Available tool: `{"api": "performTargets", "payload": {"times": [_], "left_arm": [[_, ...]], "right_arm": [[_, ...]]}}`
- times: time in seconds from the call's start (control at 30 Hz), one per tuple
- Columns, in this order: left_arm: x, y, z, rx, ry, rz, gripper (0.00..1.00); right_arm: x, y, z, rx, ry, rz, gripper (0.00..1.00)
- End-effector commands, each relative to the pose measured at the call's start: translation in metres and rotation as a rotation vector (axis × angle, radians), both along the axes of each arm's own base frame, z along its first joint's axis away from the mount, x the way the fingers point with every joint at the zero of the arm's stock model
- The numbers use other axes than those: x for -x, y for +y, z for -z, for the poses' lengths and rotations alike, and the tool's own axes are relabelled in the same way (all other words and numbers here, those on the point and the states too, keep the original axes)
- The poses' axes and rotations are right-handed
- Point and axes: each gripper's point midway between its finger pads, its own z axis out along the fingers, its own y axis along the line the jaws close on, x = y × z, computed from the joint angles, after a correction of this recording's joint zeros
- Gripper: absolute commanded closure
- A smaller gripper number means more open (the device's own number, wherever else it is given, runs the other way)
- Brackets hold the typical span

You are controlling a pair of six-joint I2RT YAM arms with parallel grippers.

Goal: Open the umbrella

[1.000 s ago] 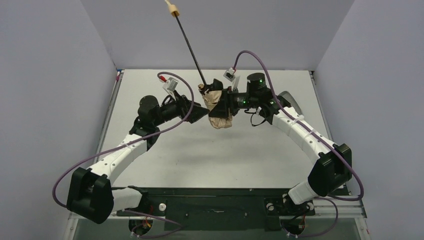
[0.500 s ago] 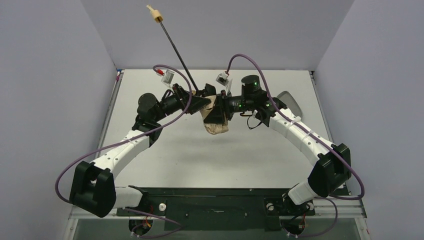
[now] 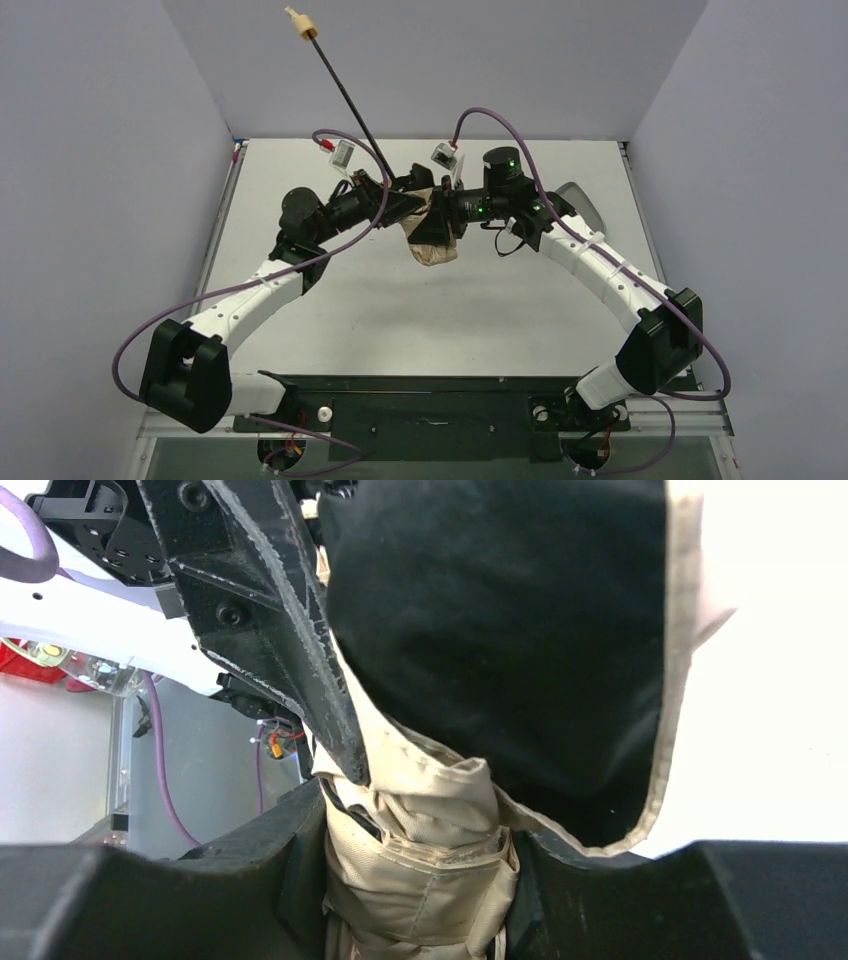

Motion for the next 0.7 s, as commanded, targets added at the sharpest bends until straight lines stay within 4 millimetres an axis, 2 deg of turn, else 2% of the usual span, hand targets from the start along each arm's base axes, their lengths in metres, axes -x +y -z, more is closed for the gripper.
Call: {"api": "performTargets", "payload": {"times": [0.0, 0.03, 0.07, 0.1, 0.13, 0.2, 0.27, 0.33, 0.43, 0.57, 0.67], "left_arm": [[-0.001, 0.004, -0.016, 0.015, -0.043, 0.009, 0.96], [-0.002, 0.008, -0.019, 0.02, -0.048, 0.002, 1.0], [-0.007, 0.015, -0.022, 0.028, -0.049, -0.018, 1.0], [-0.009, 0.02, -0.027, 0.036, -0.055, -0.029, 1.0], [-0.016, 0.031, -0.03, 0.046, -0.048, -0.06, 1.0], [-0.024, 0.047, -0.039, 0.068, -0.055, -0.092, 1.0], [-0.025, 0.058, -0.047, 0.081, -0.069, -0.1, 1.0], [-0.025, 0.065, -0.05, 0.085, -0.075, -0.103, 1.0], [-0.021, 0.069, -0.05, 0.085, -0.085, -0.094, 1.0], [-0.005, 0.067, -0.057, 0.078, -0.166, -0.036, 1.0], [0.009, 0.063, -0.066, 0.064, -0.254, 0.021, 1.0]], "right_arm": [[0.002, 0.001, -0.065, -0.118, -0.222, -0.04, 0.81], [0.002, -0.004, -0.065, -0.113, -0.222, -0.026, 0.75], [0.001, -0.006, -0.064, -0.111, -0.221, -0.021, 0.61], [-0.002, -0.013, -0.064, -0.105, -0.221, 0.003, 0.54], [-0.004, -0.017, -0.064, -0.099, -0.222, 0.018, 0.44], [-0.012, -0.032, -0.067, -0.088, -0.23, 0.074, 0.32], [-0.024, -0.049, -0.069, -0.077, -0.228, 0.139, 0.26], [-0.039, -0.068, -0.074, -0.074, -0.226, 0.211, 0.23], [-0.044, -0.074, -0.082, -0.083, -0.224, 0.238, 0.24], [-0.037, -0.064, -0.095, -0.141, -0.21, 0.219, 0.32], [-0.023, -0.049, -0.102, -0.164, -0.218, 0.166, 0.37]]}}
